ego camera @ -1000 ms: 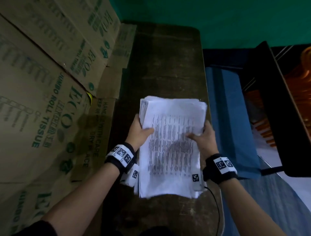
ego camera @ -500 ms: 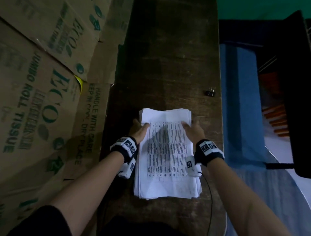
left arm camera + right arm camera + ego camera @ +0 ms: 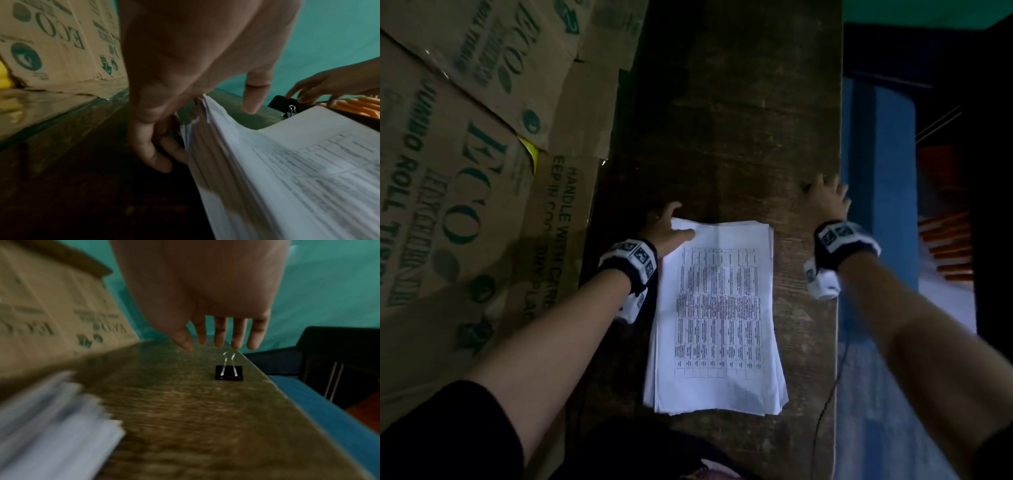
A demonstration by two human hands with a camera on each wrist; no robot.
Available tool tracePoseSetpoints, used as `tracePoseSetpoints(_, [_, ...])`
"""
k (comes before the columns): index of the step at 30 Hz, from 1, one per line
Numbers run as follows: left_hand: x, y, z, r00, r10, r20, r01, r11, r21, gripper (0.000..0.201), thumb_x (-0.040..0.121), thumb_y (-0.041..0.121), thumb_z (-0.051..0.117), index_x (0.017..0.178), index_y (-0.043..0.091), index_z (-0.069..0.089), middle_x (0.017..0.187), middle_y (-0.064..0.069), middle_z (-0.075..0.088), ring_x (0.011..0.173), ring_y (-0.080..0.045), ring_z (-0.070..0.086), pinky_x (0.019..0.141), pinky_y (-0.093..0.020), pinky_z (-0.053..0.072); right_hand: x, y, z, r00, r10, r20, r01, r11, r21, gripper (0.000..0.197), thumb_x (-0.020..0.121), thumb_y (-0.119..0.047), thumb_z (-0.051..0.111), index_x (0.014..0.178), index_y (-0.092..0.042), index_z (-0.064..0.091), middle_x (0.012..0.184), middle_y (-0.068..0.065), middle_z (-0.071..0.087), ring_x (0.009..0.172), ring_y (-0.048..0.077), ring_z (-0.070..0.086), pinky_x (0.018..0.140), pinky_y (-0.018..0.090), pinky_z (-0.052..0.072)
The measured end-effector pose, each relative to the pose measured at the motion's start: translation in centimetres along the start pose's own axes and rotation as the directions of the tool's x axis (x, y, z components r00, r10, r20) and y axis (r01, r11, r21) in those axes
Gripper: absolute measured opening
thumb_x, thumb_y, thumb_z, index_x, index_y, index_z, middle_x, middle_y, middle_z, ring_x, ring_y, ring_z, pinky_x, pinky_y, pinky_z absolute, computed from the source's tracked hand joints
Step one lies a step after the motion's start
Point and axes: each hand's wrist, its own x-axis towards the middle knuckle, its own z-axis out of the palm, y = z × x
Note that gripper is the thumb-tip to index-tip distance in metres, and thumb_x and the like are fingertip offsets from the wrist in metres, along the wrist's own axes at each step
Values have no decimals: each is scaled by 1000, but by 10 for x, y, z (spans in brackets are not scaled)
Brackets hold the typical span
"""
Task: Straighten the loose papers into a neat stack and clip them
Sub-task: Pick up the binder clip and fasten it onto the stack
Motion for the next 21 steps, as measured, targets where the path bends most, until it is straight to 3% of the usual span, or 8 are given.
tracePoseSetpoints(4, [9, 12, -5, 998, 30, 60, -44, 967, 253, 59, 80, 41, 66, 134, 30, 44, 140, -11, 27, 121, -36, 45, 95, -37, 44, 36, 9, -6, 997, -47, 63, 59, 976, -209, 53, 99, -18, 42, 148, -11, 24, 157, 23, 11, 142, 46, 13, 113, 58, 18])
tracePoseSetpoints(7, [13, 15, -4, 994, 28, 108, -63, 937, 344, 64, 78, 43, 67, 135, 29, 40, 141, -11, 29, 123, -36, 44, 95, -40, 44, 46, 13, -2, 990, -48, 131, 76, 973, -217, 42, 98, -10, 44, 139, 1, 39, 148, 28, 27, 133, 49, 32, 107, 58, 34])
tracePoseSetpoints(9, [15, 19, -4, 992, 6, 128, -61, 902, 428, 68, 77, 46, 65, 137, 29, 36, 144, -11, 26, 132, -40, 31, 103, -50, 38, 46, 14, -1, 987, -66, 150, 98, 971, -218, 30, 98, -8, 44, 123, 6, 54, 134, 31, 44, 117, 48, 49, 96, 54, 46])
tracePoseSetpoints(12, [15, 28, -4, 989, -22, 148, -69, 813, 578, 81, 78, 48, 64, 144, 19, 27, 152, -12, 19, 140, -43, 16, 109, -55, 29, 37, 8, -6, 968, -140, 209, 184, 960, -213, 22, 97, -7, 48, 105, 9, 62, 112, 29, 61, 100, 42, 61, 79, 42, 50])
tracePoseSetpoints(15, [17, 35, -9, 985, -22, 173, -96, 758, 645, 76, 80, 48, 63, 139, 9, 33, 149, -15, 28, 136, -37, 30, 102, -46, 37, 28, -11, -20, 953, -197, 230, 231, 964, -131, 26, 96, -15, 56, 98, 9, 63, 106, 26, 63, 99, 37, 62, 74, 35, 46])
tracePoseSetpoints(18, [23, 40, -17, 974, -25, 226, -115, 803, 585, 51, 83, 44, 61, 117, 7, 53, 131, -13, 49, 106, -28, 54, 81, -33, 46, 15, -39, -33, 904, -311, 294, 315, 949, 35, 18, 93, -25, 61, 95, -7, 65, 101, 12, 62, 93, 27, 60, 75, 32, 45])
tracePoseSetpoints(19, [25, 41, -19, 971, -28, 238, -117, 809, 576, 49, 83, 44, 61, 115, 7, 55, 129, -13, 52, 102, -27, 56, 80, -33, 48, 10, -49, -35, 866, -375, 332, 374, 925, 72, 14, 93, -26, 61, 93, -12, 63, 99, 8, 61, 89, 21, 57, 74, 30, 43])
tracePoseSetpoints(21, [27, 40, -21, 969, -44, 243, -109, 808, 579, 59, 85, 45, 60, 131, 10, 49, 137, -11, 48, 116, -28, 53, 91, -35, 48, -4, -68, -33, 789, -469, 396, 458, 880, 128, 15, 91, -27, 64, 94, -13, 61, 96, 3, 62, 83, 15, 56, 65, 26, 39])
